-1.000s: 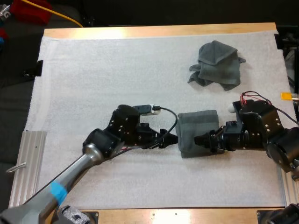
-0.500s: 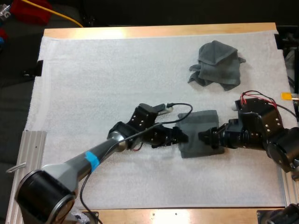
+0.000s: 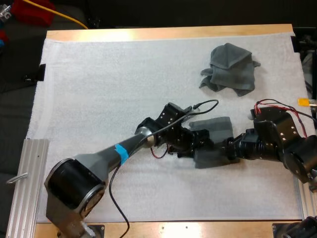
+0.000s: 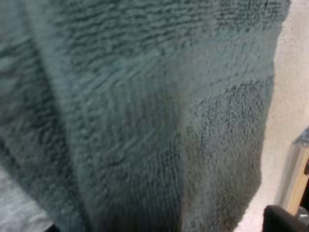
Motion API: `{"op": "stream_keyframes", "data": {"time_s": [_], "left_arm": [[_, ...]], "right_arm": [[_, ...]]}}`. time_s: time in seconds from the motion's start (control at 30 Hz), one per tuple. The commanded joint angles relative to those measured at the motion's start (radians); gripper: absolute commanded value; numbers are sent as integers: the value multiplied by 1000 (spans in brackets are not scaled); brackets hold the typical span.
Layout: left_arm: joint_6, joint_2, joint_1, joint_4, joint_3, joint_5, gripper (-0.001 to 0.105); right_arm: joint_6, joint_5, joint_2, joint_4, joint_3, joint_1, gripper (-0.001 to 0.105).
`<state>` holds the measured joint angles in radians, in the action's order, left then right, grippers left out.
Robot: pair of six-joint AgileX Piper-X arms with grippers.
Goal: Pick towel from pile, fold and stack
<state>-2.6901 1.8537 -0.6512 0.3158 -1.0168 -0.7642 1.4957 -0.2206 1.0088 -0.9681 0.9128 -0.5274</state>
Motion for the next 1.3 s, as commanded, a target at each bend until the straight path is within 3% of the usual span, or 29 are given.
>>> {"op": "stream_keyframes", "data": {"time_s": [0.0,0.03,0.07,0.1,0.17,0.27,0.3,0.5,0.67,0.7,0.73,0.9,0.93,1.27], "left_arm": [[-6,8,-6,33,-23,-22,70],[-6,11,-6,43,-31,-27,70],[-6,17,-6,56,-40,-24,62],[-6,17,-9,56,-40,-19,47],[-3,17,-9,56,-40,-15,31],[32,17,-9,60,-40,-17,16],[95,12,-9,79,-40,-27,0],[276,-19,6,204,-47,-11,0],[518,-108,91,434,-84,113,0],[533,-113,99,462,-92,124,0],[639,-132,147,590,-124,188,0],[816,-168,236,799,-174,351,0],[895,-205,290,887,-191,465,0],[1022,-335,418,979,-191,746,0]], "right_arm": [[7,1,-14,-7,4,-2,67],[7,1,-17,-7,6,-2,67],[7,1,-34,-7,10,-2,67],[7,1,-49,-7,10,-2,67],[7,1,-64,-7,10,-2,67],[-7,1,-73,-9,10,-2,67],[-26,-3,-76,-12,10,-2,67],[-56,-55,-76,-16,10,-2,67],[-64,-79,-76,-16,10,-2,67],[-64,-79,-76,-16,10,-2,67],[-66,-89,-76,-16,10,-2,67],[-72,-121,-76,-16,10,-2,67],[-72,-123,-76,-9,10,-2,67],[-72,-144,-76,-1,10,-2,67]]}}
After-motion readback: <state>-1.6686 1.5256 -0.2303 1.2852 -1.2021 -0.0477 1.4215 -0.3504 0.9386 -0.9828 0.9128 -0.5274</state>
